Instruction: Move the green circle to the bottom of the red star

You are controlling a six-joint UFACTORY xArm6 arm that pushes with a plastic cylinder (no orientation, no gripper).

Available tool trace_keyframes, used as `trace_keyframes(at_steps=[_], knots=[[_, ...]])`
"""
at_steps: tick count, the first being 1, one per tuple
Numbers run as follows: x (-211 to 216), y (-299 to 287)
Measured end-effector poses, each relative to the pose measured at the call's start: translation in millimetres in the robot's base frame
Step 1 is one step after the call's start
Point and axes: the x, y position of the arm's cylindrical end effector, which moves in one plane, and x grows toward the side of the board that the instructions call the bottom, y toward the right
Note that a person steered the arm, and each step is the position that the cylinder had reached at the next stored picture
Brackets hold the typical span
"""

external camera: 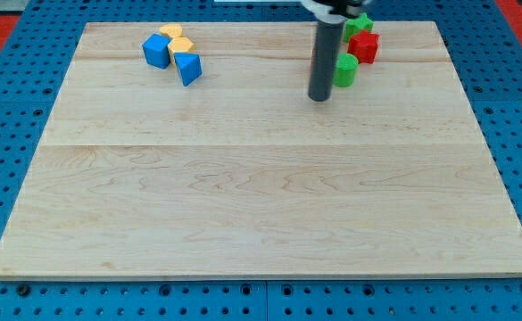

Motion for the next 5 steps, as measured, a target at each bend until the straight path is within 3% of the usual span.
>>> trace_keyframes(at_steps=[2, 3, 5], knots=[[-18, 4], [-40, 33], [-41, 60]])
